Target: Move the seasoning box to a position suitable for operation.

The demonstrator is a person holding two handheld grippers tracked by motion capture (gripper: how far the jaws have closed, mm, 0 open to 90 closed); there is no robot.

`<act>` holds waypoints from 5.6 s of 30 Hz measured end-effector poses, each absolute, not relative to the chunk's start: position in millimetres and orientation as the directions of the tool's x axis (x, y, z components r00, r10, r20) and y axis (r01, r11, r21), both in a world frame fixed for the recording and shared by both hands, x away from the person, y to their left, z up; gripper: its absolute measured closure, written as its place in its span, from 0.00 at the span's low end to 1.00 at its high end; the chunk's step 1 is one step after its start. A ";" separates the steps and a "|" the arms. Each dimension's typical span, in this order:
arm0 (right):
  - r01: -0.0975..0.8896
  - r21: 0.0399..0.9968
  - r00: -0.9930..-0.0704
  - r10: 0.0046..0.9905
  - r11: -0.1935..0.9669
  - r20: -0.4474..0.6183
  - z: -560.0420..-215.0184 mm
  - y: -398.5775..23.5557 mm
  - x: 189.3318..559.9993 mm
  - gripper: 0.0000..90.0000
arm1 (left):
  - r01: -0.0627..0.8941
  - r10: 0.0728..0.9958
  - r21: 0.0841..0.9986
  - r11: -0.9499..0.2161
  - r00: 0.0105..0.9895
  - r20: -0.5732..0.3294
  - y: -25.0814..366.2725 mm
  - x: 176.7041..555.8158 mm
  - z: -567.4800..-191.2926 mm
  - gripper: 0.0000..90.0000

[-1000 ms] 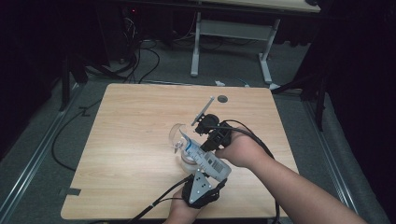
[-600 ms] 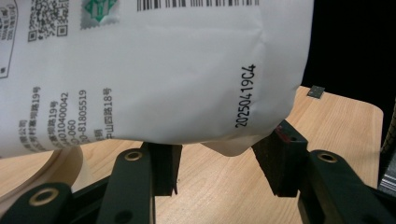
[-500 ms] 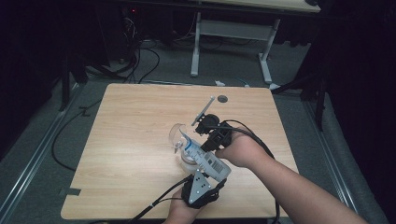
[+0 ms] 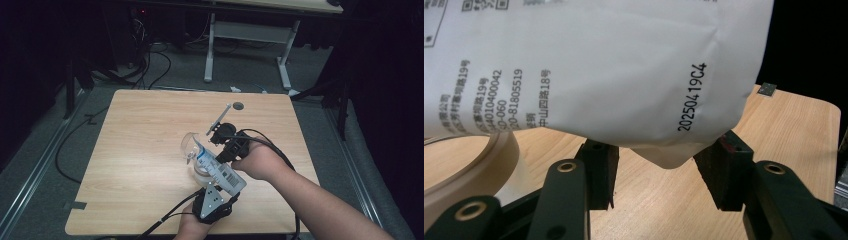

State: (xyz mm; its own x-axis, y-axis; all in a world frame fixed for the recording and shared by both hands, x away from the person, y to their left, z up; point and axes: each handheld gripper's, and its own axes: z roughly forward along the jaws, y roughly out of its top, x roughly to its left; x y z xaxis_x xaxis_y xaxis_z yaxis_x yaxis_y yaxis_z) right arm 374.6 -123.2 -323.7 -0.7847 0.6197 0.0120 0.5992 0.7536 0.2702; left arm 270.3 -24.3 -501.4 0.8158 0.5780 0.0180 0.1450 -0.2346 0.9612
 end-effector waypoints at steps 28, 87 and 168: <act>0.605 0.262 -0.781 0.625 0.752 0.010 -326.3 -126.5 371.5 0.99 | 0.195 0.599 0.947 -0.257 0.801 -0.002 -15.9 279.4 -518.7 0.59; 0.640 0.263 -0.746 0.666 0.722 -0.014 -326.9 -141.7 372.8 1.00 | 0.251 0.695 0.936 -0.249 0.719 -0.008 79.6 281.0 -522.1 0.57; 0.778 0.239 -0.592 0.805 0.582 -0.033 -364.6 -225.5 395.5 1.00 | 0.351 0.864 0.925 -0.142 0.500 -0.058 198.6 301.3 -529.7 0.58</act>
State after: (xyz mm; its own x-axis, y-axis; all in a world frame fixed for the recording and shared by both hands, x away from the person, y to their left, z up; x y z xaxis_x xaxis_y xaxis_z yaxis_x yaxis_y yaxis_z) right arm 395.5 -225.5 -364.6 -0.5923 0.8051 -0.0327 0.7775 0.5817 0.2390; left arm 301.3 198.6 -529.7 0.5004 0.8639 -0.0576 0.3513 -0.1418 0.9255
